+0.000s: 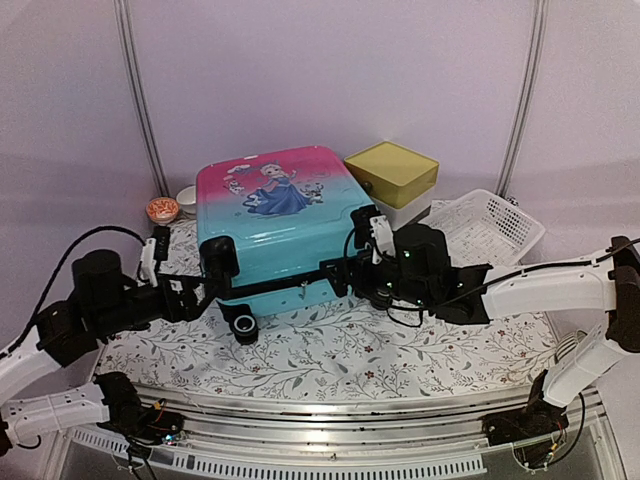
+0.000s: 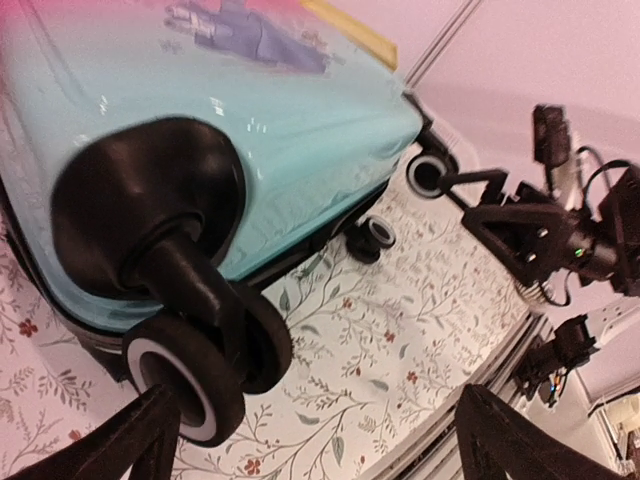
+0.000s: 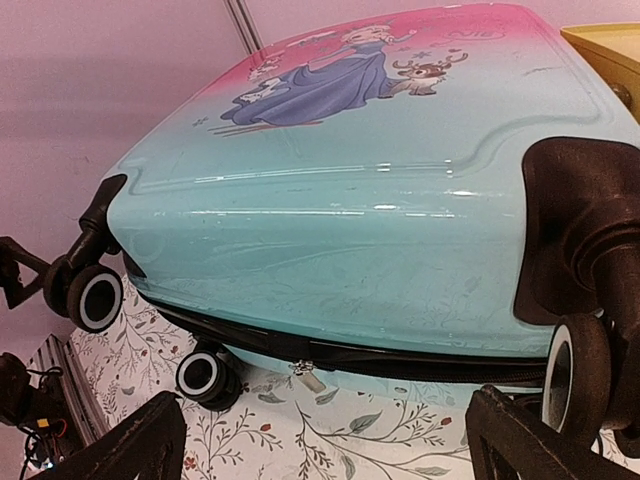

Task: Open, take out, and arrange the luggage
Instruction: Hold the wheels of the luggage.

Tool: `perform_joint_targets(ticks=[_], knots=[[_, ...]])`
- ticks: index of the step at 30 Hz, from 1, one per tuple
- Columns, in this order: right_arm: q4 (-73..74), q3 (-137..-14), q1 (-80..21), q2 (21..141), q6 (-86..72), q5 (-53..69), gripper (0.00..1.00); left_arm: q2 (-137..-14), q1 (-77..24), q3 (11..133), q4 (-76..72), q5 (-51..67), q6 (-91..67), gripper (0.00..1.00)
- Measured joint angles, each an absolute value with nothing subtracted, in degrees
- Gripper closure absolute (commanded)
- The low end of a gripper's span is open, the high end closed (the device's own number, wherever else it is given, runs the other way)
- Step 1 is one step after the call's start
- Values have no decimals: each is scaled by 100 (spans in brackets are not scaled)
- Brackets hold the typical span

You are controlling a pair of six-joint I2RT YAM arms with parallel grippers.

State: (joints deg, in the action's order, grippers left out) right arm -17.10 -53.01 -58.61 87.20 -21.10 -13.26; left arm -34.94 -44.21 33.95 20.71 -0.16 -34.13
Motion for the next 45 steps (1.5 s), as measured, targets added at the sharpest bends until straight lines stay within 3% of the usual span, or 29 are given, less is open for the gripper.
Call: perform_joint_targets(ticks=[3,8,25,45], knots=[[-1758,-5245,-5861,8722,-2165,-1326,0,-2558,-4425,3009,1673,-252,-3430,2],[-1791,-5210,-5861,8750,-2185,-1341,1,-2399,-4425,3017,1527,-375,-3339,2],[-2110,-5177,-5861,9063,-2180,-1343,8,-4042,-4512,3511,2110,-340,-3658,2],[-2287,-4925,-5861,9310,-2161,-1343,2,-5162,-5736,4377,3380,-1634,-4565,2]])
